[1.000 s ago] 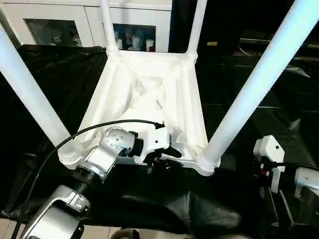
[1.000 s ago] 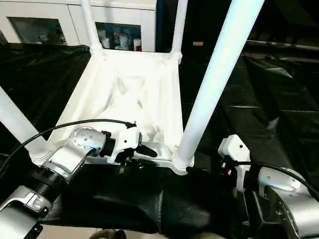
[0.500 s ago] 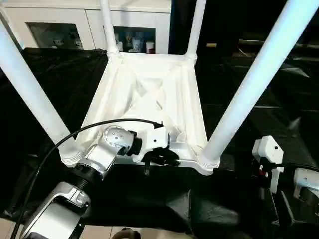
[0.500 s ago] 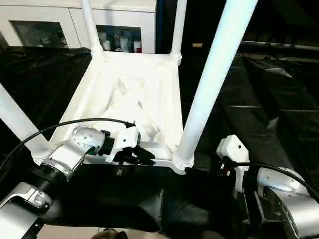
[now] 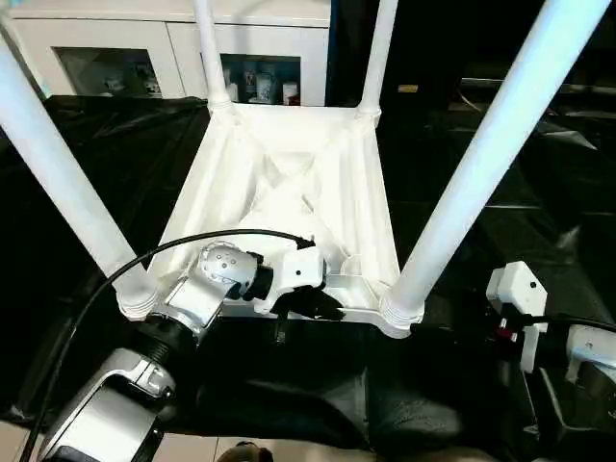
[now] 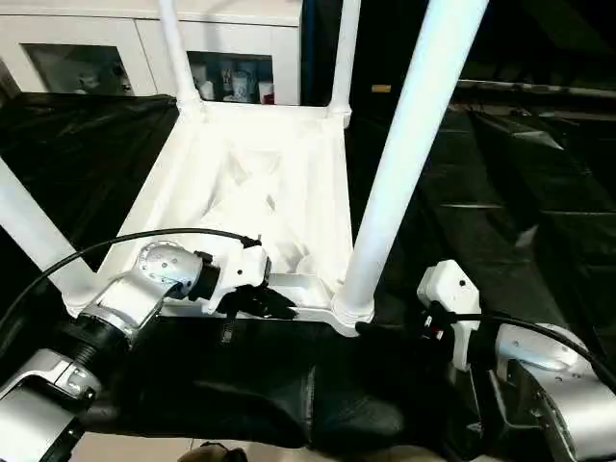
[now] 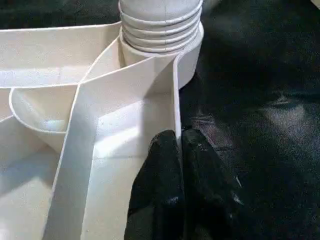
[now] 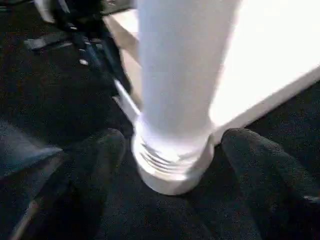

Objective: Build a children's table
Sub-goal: Rotate leg to tighten

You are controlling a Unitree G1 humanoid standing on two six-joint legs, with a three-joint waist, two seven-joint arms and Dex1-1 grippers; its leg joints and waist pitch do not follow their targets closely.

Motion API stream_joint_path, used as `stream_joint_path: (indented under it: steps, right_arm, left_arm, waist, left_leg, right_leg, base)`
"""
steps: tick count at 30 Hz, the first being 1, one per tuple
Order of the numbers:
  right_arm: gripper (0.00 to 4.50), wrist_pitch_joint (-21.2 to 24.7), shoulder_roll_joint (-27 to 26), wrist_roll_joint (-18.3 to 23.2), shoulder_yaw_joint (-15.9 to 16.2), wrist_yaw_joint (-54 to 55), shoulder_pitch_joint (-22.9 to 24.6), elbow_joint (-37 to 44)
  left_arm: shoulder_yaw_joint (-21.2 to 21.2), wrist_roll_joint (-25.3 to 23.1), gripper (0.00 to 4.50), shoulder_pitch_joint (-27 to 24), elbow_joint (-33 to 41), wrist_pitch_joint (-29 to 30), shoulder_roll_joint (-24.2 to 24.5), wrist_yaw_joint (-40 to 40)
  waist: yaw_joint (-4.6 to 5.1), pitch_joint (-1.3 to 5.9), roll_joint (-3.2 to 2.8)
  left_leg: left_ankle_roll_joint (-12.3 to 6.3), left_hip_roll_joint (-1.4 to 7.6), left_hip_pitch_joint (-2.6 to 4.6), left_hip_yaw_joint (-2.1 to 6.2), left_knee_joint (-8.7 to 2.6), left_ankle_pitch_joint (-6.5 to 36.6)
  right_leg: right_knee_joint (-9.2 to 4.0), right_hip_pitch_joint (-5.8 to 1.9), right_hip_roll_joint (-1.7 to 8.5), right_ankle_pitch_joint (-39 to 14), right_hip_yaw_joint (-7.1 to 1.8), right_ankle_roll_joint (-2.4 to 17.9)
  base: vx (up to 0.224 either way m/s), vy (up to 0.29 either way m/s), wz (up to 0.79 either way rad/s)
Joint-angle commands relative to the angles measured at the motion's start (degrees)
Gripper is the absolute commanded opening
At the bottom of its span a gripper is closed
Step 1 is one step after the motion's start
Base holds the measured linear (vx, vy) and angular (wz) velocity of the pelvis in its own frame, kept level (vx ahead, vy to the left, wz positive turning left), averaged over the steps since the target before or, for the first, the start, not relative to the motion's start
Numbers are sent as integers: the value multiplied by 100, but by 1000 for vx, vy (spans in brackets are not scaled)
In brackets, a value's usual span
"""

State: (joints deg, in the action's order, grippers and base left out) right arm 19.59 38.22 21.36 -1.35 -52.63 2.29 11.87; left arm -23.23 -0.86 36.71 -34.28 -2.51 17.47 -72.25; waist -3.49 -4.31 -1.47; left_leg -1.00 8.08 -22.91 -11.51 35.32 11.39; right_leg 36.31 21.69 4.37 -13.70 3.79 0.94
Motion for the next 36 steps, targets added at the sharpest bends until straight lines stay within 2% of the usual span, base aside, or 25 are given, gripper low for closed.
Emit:
stream_joint_path:
  steps: [1,4,6,8,17,18,20,23,25,28,30,31,33,36]
  right_arm:
    - [401,-73,-56,-30,-152,121,-25,-198]
    - [421,-105,-91,-51,-103,129,-45,-229]
    - [442,-228,-148,-211,52,188,-104,-250]
    - [442,-348,-226,-358,203,228,-198,-319]
    - [442,-355,-242,-374,235,232,-222,-346]
    - [442,-491,-321,-512,371,255,-374,-518]
    - [442,-633,-441,-670,564,266,-642,-803]
    - [442,-697,-482,-730,622,242,-743,-937]
    - [442,-752,-529,-766,653,211,-814,-1035]
    - [442,-874,-601,-856,785,124,-988,-1249]
    - [442,-961,-615,-919,841,90,-1055,-1378]
    - [442,-983,-618,-924,850,78,-1075,-1416]
    - [442,-1019,-611,-931,869,66,-1104,-1462]
    - [442,-1062,-606,-929,876,27,-1177,-1550]
  left_arm:
    - [225,195,0,-180,74,113,15,167]
    - [250,227,0,-277,173,176,28,193]
    - [265,249,0,-371,311,258,40,215]
    - [278,242,0,-407,382,306,35,257]
    - [282,239,0,-413,403,327,32,261]
    - [280,209,0,-407,415,337,28,292]
    - [276,160,0,-400,427,349,26,333]
    - [276,137,0,-417,475,385,31,332]
    - [271,129,0,-435,530,428,39,339]
    - [259,121,0,-452,579,472,47,349]
    - [256,125,0,-466,607,489,55,357]
    - [256,126,0,-473,621,497,60,359]
    - [257,124,0,-482,636,505,68,362]
    - [260,121,0,-505,680,537,84,367]
  waist:
    - [-29,328,109]
    - [-12,324,124]
    - [1,325,137]
    - [26,324,130]
    - [28,321,125]
    - [31,306,138]
    - [68,298,125]
    - [68,305,126]
    - [57,315,139]
    - [64,310,148]
    - [72,302,169]
    - [69,305,160]
    - [73,306,151]
    - [75,304,181]
  left_leg:
    - [-660,622,139,319,-439,643]
    - [-706,612,118,318,-437,598]
    - [-739,611,121,317,-435,593]
    - [-742,601,114,316,-434,560]
    - [-761,604,122,310,-436,594]
    - [-748,603,117,312,-442,616]
    - [-681,596,115,318,-455,692]
    - [-679,607,133,311,-450,618]
    - [-761,606,122,306,-439,490]
    - [-807,599,116,304,-438,477]
    - [-778,602,118,298,-439,548]
    - [-768,607,122,303,-441,539]
    - [-778,610,126,305,-444,498]
    - [-833,605,115,296,-434,438]
  right_leg:
    - [-427,-238,653,111,-344,1635]
    - [-423,-251,643,88,-341,1584]
    - [-431,-236,636,21,-338,1549]
    - [-432,-229,634,-27,-331,1540]
    - [-442,-227,631,-48,-344,1519]
    - [-448,-214,631,-108,-338,1509]
    - [-459,-206,623,-277,-329,1528]
    - [-445,-208,620,-159,-344,1539]
    - [-411,-217,624,115,-347,1568]
    - [-413,-213,621,99,-336,1585]
    - [-431,-210,626,-78,-340,1572]
    - [-425,-211,628,-83,-341,1574]
    - [-416,-207,614,-19,-339,1584]
    - [-403,-214,625,130,-346,1592]
  base:
    - [0,0,0]
    - [0,0,0]
    - [0,0,0]
    - [0,0,0]
    - [0,0,0]
    - [0,0,0]
    - [0,0,0]
    - [0,0,0]
    - [0,0,0]
    - [0,0,0]
    - [0,0,0]
    - [0,0,0]
    - [0,0,0]
    - [0,0,0]
